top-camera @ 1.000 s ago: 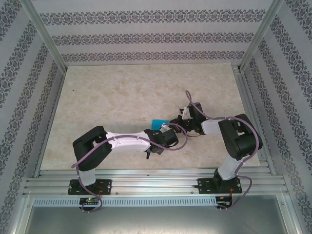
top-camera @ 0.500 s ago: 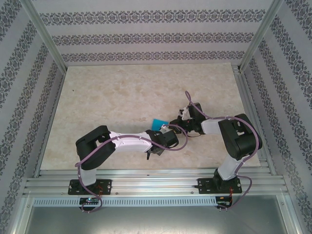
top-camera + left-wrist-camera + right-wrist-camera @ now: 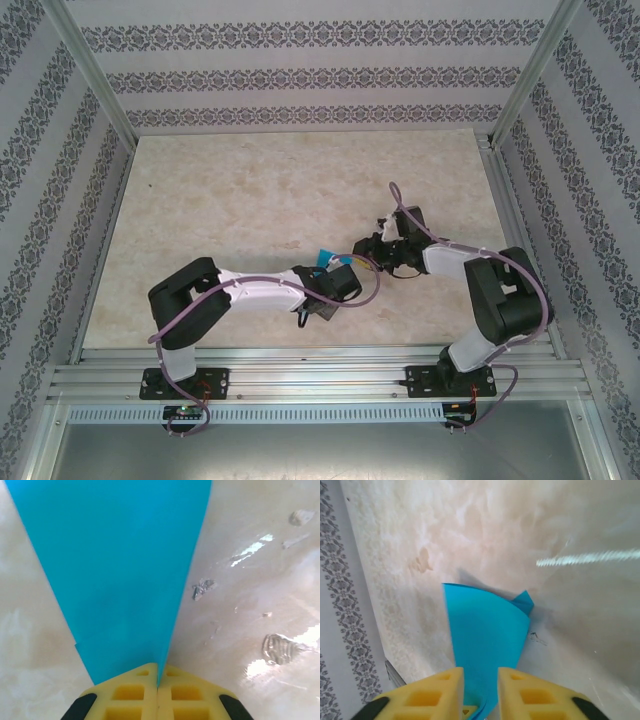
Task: Fold a paper plane with a square sheet of paper (fold left side to right side)
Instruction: Fold the wing for the fifth time at the center of the table.
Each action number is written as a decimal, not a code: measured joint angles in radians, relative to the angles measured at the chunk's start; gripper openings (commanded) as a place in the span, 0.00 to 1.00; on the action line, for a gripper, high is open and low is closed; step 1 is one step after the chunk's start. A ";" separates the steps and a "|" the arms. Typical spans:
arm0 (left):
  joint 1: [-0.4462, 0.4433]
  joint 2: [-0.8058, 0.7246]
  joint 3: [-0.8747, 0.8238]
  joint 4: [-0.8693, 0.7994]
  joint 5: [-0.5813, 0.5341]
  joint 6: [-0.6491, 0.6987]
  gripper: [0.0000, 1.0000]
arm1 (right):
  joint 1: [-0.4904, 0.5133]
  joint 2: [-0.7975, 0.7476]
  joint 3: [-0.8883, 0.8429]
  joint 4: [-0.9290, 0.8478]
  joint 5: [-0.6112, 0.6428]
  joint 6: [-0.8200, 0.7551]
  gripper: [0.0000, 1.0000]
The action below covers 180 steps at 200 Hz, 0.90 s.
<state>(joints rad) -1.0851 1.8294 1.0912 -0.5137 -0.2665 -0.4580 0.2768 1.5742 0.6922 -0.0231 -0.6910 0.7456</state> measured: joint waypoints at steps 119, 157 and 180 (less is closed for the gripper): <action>0.209 -0.169 -0.236 0.357 0.441 -0.069 0.05 | -0.015 -0.103 -0.114 -0.002 0.027 -0.090 0.30; 0.253 -0.169 -0.278 0.443 0.533 -0.102 0.04 | 0.023 -0.101 -0.114 0.037 0.025 -0.085 0.30; 0.274 -0.169 -0.298 0.481 0.576 -0.121 0.04 | 0.036 -0.094 -0.114 0.047 0.025 -0.086 0.30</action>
<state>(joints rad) -0.8116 1.6604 0.7933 -0.0322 0.3096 -0.5789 0.3130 1.4799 0.5781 0.0238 -0.6662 0.6598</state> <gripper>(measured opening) 0.059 0.300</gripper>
